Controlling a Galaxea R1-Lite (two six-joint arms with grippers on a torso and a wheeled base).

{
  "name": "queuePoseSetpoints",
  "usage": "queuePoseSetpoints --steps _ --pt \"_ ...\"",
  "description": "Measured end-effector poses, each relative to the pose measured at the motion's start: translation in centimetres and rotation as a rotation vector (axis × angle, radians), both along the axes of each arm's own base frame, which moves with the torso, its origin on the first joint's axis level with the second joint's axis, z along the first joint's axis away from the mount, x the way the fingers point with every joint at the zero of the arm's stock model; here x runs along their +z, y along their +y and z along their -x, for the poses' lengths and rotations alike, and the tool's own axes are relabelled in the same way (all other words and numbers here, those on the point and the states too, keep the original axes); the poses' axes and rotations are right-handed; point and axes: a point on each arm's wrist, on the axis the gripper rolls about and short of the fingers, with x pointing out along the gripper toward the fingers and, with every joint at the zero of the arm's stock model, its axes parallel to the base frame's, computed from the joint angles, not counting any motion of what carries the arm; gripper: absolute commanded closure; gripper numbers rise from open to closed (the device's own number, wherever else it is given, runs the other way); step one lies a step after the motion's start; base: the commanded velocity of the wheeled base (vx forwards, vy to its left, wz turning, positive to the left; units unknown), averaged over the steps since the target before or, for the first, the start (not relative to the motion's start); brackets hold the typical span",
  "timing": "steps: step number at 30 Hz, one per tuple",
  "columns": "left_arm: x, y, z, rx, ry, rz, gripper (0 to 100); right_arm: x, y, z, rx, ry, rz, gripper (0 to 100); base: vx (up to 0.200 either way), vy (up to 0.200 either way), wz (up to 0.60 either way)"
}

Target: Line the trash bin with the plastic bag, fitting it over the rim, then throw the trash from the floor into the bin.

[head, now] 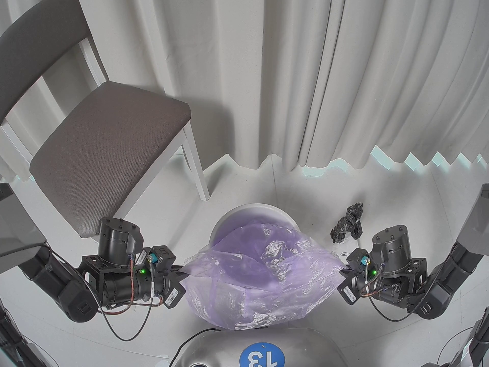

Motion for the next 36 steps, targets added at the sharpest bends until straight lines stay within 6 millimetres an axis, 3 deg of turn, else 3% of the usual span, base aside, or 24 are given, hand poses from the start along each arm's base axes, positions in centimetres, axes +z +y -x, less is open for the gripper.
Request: queuePoseSetpoints --steps 5,20,27,36 --pt "-0.4 -0.2 -1.7 0.055 -0.006 0.04 100 -0.5 0.7 -1.7 -0.07 -0.016 -0.059 100 0.0 0.0 0.0" --pt "-2.4 -2.5 -7.1 0.331 -0.179 0.125 100 -2.8 2.8 -9.5 -0.376 -0.185 -0.199 100 0.0 0.0 0.0" --pt "-3.9 -2.9 -7.8 0.34 -0.175 0.11 100 -4.5 2.8 -10.0 -0.389 -0.161 -0.178 100 0.0 0.0 0.0" --pt "-5.3 -2.0 -8.6 0.345 -0.145 0.102 100 -5.9 2.7 -8.0 -0.342 -0.098 -0.111 100 0.0 0.0 0.0"
